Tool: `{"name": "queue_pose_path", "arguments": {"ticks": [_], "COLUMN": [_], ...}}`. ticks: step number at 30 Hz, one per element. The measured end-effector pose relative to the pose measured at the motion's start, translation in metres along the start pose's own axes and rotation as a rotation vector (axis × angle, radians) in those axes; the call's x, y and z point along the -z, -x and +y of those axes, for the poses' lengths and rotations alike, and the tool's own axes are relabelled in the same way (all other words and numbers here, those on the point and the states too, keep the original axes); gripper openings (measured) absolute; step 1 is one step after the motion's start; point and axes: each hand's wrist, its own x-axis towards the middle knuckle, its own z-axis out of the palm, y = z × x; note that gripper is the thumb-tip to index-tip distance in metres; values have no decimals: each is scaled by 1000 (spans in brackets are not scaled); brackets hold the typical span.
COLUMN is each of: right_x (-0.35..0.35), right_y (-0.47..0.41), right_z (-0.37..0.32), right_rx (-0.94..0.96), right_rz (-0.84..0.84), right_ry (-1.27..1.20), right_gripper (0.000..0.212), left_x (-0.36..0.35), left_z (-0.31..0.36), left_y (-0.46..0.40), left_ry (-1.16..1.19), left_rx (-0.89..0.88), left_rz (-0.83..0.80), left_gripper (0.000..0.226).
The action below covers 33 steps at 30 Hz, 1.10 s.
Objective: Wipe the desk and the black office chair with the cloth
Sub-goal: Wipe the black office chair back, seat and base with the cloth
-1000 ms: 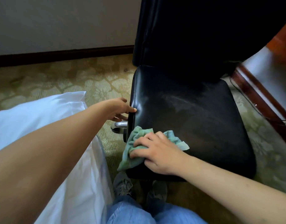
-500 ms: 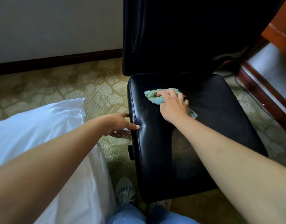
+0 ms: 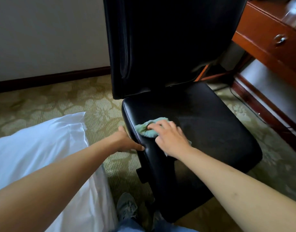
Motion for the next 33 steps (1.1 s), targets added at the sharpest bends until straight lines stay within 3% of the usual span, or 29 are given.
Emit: {"name": "queue_pose_path", "arguments": {"ticks": [2,5,7,10,14,21,25,28,31,33], "right_x": [8,23,31,31,17,-7,8,23,42,55], "right_y": [-20,-54,-76,-93,-78,-21,-33,-60,-97,-126], "right_z": [29,75,99,104,81,10,41,87,132,156], "right_rx": [-132,-290,-362,-421,-432,-119,-55,-172,-275,-311], "right_rz": [40,56,54,94,98,23,38,75,111,104], "right_ry": [-4,22,10,-29,102,31,36,62,60,57], "right_gripper": [60,54,52,49,56,64,60,58,55,54], "left_x": [8,21,25,25,24,18,17,23,34,36], "left_z": [12,43,63,72,66,67,67,78,103,128], "left_y": [-8,-16,-31,-51,-55,-41,-39,-40,-45,-58], "left_ry": [-59,-253,-324,-417,-422,-443,-503,-645,-784,-771], "left_rx": [-119,-297,-368,-326,-318,-299,-283,-243,-261,-333], "left_rz": [108,341,426,373,354,352,324,271,207,248], "left_gripper": [100,65,60,65,64,63,68,75,60,51]}}
